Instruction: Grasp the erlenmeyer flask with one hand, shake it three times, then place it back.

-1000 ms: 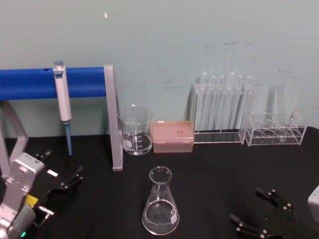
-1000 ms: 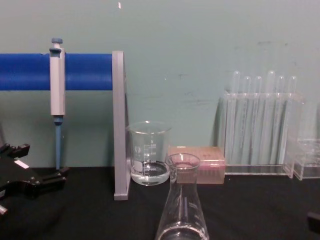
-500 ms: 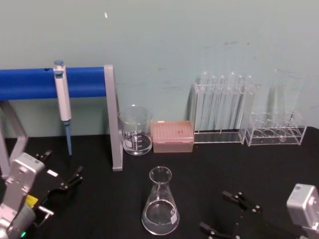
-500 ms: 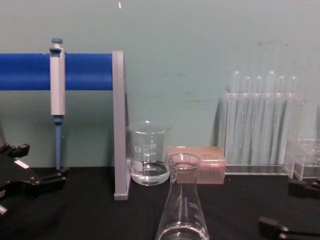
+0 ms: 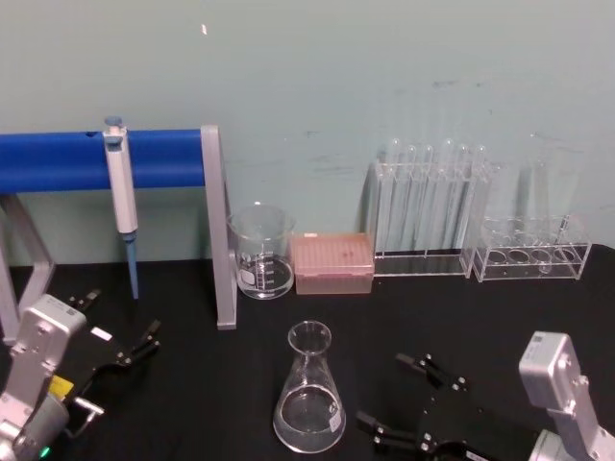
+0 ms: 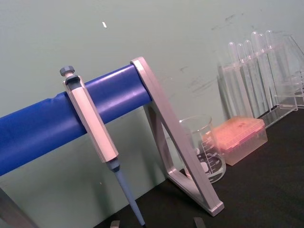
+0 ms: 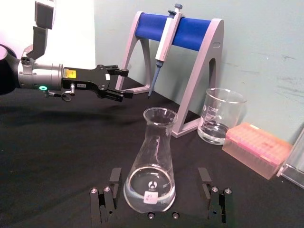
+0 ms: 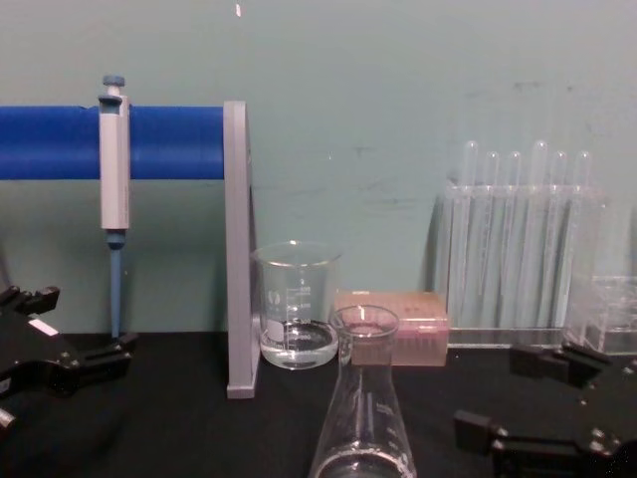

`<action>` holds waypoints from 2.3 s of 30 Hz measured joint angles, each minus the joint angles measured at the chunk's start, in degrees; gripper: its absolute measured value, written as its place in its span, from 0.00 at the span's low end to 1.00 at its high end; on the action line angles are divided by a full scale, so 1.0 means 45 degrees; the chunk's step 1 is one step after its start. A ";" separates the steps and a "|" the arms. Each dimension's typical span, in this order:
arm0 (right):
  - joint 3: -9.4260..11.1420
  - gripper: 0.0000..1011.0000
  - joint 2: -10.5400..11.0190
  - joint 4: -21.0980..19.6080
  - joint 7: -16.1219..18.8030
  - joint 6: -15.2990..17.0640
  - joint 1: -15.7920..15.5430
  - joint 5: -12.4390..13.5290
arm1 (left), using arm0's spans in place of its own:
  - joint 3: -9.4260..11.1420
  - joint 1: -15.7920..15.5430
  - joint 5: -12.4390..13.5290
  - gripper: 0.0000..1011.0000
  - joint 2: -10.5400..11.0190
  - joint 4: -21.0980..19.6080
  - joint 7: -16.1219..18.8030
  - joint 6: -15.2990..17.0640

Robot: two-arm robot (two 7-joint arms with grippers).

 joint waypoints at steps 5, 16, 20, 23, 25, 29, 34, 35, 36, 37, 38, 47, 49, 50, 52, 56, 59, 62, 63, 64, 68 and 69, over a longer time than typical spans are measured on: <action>-0.0138 0.99 -0.0304 0.0554 0.0290 -0.0040 0.0528 -0.0076 | 0.0000 0.0000 0.0000 0.99 0.0000 0.0000 0.0000 0.0000; -0.0603 0.99 -0.0998 0.1957 0.0821 -0.0024 0.1844 -0.0274 | 0.0001 0.0000 0.0000 0.99 0.0001 0.0000 0.0000 0.0000; -0.0736 0.99 -0.1174 0.2394 0.1074 -0.0049 0.2206 -0.0170 | 0.0000 0.0000 0.0000 0.99 0.0000 0.0000 0.0000 0.0000; -0.0846 0.99 -0.1293 0.2725 0.1290 -0.0079 0.2462 -0.0050 | 0.0001 0.0000 0.0000 0.99 0.0000 0.0000 0.0000 0.0000; -0.0918 0.99 -0.1364 0.2907 0.1393 -0.0095 0.2609 0.0024 | 0.0000 0.0000 0.0001 0.99 0.0001 0.0000 0.0000 0.0000; -0.1014 0.99 -0.1467 0.3171 0.1519 -0.0114 0.2819 0.0132 | 0.0000 0.0000 0.0000 0.99 0.0000 0.0000 0.0000 0.0000; -0.1190 0.99 -0.1645 0.3558 0.1715 -0.0106 0.3172 0.0297 | 0.0001 0.0000 0.0000 0.99 0.0000 0.0000 0.0000 0.0000; -0.1242 0.99 -0.1688 0.3658 0.1760 -0.0094 0.3262 0.0335 | 0.0000 -0.0001 0.0000 0.99 0.0001 0.0000 0.0000 0.0000; -0.1270 0.99 -0.1712 0.3708 0.1779 -0.0090 0.3309 0.0350 | 0.0001 0.0000 0.0000 0.99 0.0000 0.0000 0.0000 0.0000; -0.1298 0.99 -0.1737 0.3754 0.1800 -0.0088 0.3354 0.0362 | 0.0000 -0.0001 0.0000 0.99 0.0000 0.0000 0.0000 0.0000; -0.1325 0.99 -0.1759 0.3797 0.1817 -0.0086 0.3396 0.0375 | 0.0000 0.0000 0.0000 0.99 0.0000 0.0000 0.0000 0.0000; -0.1646 0.99 -0.1975 0.4170 0.2045 -0.0119 0.3791 0.0500 | 0.0001 -0.0001 0.0000 0.99 0.0000 0.0000 0.0000 0.0000; -0.1707 0.99 -0.2012 0.4226 0.2086 -0.0142 0.3862 0.0529 | 0.0000 0.0000 0.0000 0.99 0.0000 0.0000 0.0000 0.0000; -0.1725 0.99 -0.2024 0.4245 0.2095 -0.0149 0.3882 0.0535 | 0.0000 -0.0001 0.0000 0.99 0.0000 0.0000 0.0000 0.0000; -0.1772 0.99 -0.2063 0.4314 0.2111 -0.0185 0.3956 0.0555 | 0.0001 0.0000 -0.0001 0.99 0.0000 0.0000 0.0000 0.0000; -0.1832 0.99 -0.2126 0.4442 0.2144 -0.0241 0.4082 0.0576 | 0.0000 -0.0001 0.0000 0.99 0.0000 0.0000 0.0000 0.0000; -0.1880 0.99 -0.2179 0.4561 0.2182 -0.0278 0.4164 0.0604 | 0.0000 0.0000 0.0000 0.99 0.0000 0.0000 0.0000 0.0000; -0.1924 0.99 -0.2226 0.4645 0.2207 -0.0302 0.4240 0.0629 | 0.0000 0.0000 0.0000 0.99 0.0000 0.0000 0.0000 0.0000; -0.1934 0.99 -0.2234 0.4660 0.2210 -0.0308 0.4252 0.0630 | 0.0001 0.0000 0.0000 0.99 0.0000 0.0000 0.0000 0.0000; -0.1962 0.99 -0.2259 0.4699 0.2217 -0.0324 0.4289 0.0633 | 0.0000 -0.0001 0.0000 0.99 0.0000 0.0000 0.0000 0.0000; -0.2022 0.99 -0.2312 0.4777 0.2233 -0.0351 0.4366 0.0637 | 0.0000 0.0000 0.0000 0.99 0.0001 0.0001 0.0000 0.0000; -0.2032 0.99 -0.2318 0.4791 0.2234 -0.0354 0.4382 0.0637 | 0.0001 0.0000 0.0000 0.99 0.0000 0.0001 0.0000 0.0000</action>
